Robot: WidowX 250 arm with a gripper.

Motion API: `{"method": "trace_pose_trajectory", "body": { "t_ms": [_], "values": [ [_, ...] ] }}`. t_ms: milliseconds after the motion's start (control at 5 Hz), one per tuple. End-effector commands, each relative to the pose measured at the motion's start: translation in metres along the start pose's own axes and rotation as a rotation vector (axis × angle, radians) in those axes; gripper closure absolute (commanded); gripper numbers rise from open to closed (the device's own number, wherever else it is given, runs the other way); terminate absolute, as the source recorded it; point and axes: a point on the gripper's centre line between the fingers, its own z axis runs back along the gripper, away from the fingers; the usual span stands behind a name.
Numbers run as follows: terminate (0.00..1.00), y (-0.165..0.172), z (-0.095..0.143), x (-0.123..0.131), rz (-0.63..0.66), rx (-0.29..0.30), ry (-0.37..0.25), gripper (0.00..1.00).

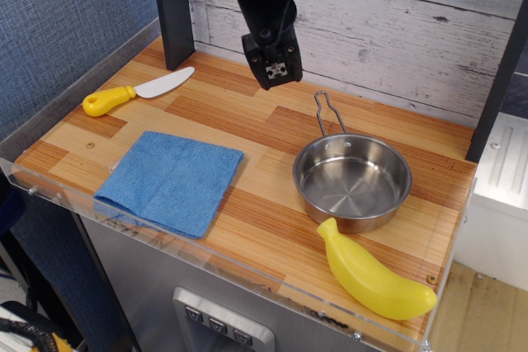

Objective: Place the knife on top of the blue towel

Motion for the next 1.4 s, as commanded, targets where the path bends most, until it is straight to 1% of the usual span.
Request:
{"method": "trace_pose_trajectory", "body": {
  "t_ms": [0,200,400,600,800,1200],
  "values": [
    [0.0,0.0,0.0,0.0,0.0,0.0,0.0,0.0],
    [0.0,0.04,-0.006,-0.023,0.063,0.048,0.039,0.0],
    [0.0,0.081,-0.012,-0.058,0.129,0.079,0.074,0.0],
    [0.0,0.115,-0.025,-0.097,0.198,0.085,0.118,0.0],
    [0.0,0.128,-0.041,-0.13,0.23,0.066,0.169,0.0],
    [0.0,0.136,-0.065,-0.171,0.345,0.04,0.257,0.0]
  ]
}}
